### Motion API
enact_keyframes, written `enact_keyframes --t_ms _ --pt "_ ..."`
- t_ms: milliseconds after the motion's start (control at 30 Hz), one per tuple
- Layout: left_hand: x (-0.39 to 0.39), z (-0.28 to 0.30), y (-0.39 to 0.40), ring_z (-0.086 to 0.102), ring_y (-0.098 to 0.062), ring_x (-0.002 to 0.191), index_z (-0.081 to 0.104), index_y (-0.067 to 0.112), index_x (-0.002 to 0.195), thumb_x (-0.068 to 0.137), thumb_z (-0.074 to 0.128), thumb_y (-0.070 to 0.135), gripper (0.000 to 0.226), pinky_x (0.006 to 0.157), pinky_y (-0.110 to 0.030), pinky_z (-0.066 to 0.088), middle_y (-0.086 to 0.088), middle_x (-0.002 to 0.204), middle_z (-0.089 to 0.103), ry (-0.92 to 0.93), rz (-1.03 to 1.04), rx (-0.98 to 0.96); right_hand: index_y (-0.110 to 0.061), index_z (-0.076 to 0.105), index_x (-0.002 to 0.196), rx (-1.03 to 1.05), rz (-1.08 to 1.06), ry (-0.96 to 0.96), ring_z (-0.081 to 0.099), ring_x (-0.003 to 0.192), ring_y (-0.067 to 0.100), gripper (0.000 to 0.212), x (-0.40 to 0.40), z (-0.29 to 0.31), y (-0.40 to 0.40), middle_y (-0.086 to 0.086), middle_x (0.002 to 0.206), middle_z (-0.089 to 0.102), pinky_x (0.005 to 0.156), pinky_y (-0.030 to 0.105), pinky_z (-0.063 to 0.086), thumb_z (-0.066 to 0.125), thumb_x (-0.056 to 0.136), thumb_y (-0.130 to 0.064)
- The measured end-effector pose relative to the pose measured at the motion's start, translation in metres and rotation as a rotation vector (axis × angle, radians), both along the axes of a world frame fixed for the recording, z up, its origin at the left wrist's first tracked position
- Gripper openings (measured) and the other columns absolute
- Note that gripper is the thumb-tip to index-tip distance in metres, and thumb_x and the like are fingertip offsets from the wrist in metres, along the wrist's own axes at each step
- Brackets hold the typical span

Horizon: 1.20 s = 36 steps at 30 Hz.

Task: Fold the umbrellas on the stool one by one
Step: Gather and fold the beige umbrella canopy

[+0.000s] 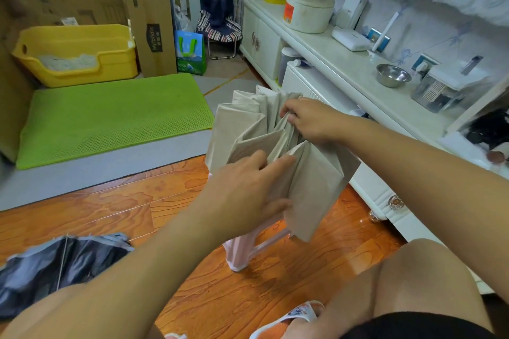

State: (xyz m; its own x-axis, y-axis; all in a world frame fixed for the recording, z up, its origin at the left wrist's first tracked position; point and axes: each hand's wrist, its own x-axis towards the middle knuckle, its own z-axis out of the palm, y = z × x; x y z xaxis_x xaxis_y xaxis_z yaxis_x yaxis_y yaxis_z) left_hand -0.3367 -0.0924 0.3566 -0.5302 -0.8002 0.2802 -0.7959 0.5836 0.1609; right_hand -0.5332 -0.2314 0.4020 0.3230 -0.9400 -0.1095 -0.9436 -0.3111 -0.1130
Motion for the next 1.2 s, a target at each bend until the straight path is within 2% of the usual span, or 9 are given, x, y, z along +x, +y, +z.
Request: enact_keyframes --t_ms 167,300,433,567,700,833,933,1067,1200 --pt "0.006 -0.004 -0.018 0.056 -0.022 0.106 0.045 0.032 0.136 0.092 0.062 0.046 0.049 0.080 -0.039 0.048 0.005 0.116 0.049 0.312 0.012 0.131 -0.019 0.057 0.132 0.016 0.014 -0.009 0.052 0.122 0.030 0.030 0.001 0.000 0.001 0.013 0.132 0.054 0.102 0.041 0.043 0.043 0.106 -0.024" --pt "0.018 -0.002 -0.021 0.056 -0.016 0.101 0.053 0.042 0.128 0.094 0.060 0.046 0.035 0.075 -0.038 0.052 0.011 0.109 0.050 0.193 -0.085 0.137 -0.018 0.057 0.133 0.017 0.013 -0.008 0.051 0.123 0.029 0.030 0.000 0.001 0.002 0.013 0.132 0.054 0.102 0.040 0.042 0.042 0.107 -0.022" --pt "0.024 0.004 -0.022 0.062 -0.018 0.093 0.065 0.035 0.106 0.094 0.039 0.052 0.033 0.065 -0.036 0.052 0.012 0.097 0.059 0.110 -0.063 0.063 -0.020 0.057 0.133 0.025 0.001 0.003 0.051 0.124 0.029 0.030 -0.002 0.001 0.003 0.012 0.133 0.054 0.103 0.044 0.042 0.041 0.107 -0.023" --pt "0.032 0.013 -0.027 0.060 -0.020 0.077 0.071 0.022 0.088 0.090 0.054 0.034 0.021 0.065 -0.036 0.050 0.008 0.081 0.061 0.304 0.000 0.020 -0.020 0.057 0.132 0.038 -0.001 -0.004 0.052 0.120 0.027 0.030 -0.004 0.004 0.005 0.011 0.131 0.055 0.099 0.040 0.042 0.040 0.107 -0.022" --pt "0.032 0.011 -0.031 0.062 -0.023 0.079 0.073 0.017 0.092 0.089 0.058 0.026 0.018 0.069 -0.035 0.050 0.003 0.084 0.065 0.365 0.038 -0.027 -0.021 0.058 0.131 0.040 0.011 -0.004 0.055 0.117 0.026 0.030 -0.003 0.006 0.005 0.009 0.128 0.060 0.096 0.038 0.043 0.042 0.107 -0.023" --pt "0.028 0.001 -0.035 0.059 -0.026 0.085 0.067 0.017 0.100 0.084 0.065 0.012 0.017 0.073 -0.037 0.048 0.007 0.089 0.054 0.370 0.055 0.048 -0.022 0.057 0.134 0.059 0.012 -0.005 0.054 0.122 0.027 0.032 -0.002 0.007 0.006 0.009 0.134 0.058 0.102 0.042 0.043 0.046 0.105 -0.028" --pt "0.026 -0.002 -0.039 0.059 -0.019 0.083 0.063 0.023 0.106 0.083 0.064 0.003 0.030 0.074 -0.033 0.047 0.011 0.086 0.058 0.530 0.118 0.117 -0.021 0.055 0.137 0.096 0.023 -0.007 0.054 0.123 0.026 0.033 -0.006 0.011 0.006 0.008 0.135 0.058 0.100 0.035 0.041 0.051 0.105 -0.025" --pt "0.018 -0.002 -0.037 0.056 -0.006 0.073 0.065 0.022 0.106 0.084 0.066 -0.004 0.033 0.070 -0.015 0.044 0.010 0.080 0.061 0.894 0.242 0.261 -0.020 0.060 0.134 0.110 0.022 -0.041 0.050 0.102 0.014 0.031 -0.016 0.016 0.007 -0.001 0.114 0.057 0.082 0.020 0.030 0.053 0.105 -0.021" --pt "0.015 -0.001 -0.043 0.057 0.000 0.072 0.067 0.022 0.093 0.085 0.068 -0.007 0.030 0.071 -0.010 0.044 0.006 0.082 0.065 1.027 0.246 0.312 -0.021 0.061 0.129 0.118 -0.004 -0.078 0.054 0.093 0.014 0.027 -0.023 0.017 0.007 -0.005 0.104 0.060 0.080 0.024 0.036 0.058 0.102 -0.022"
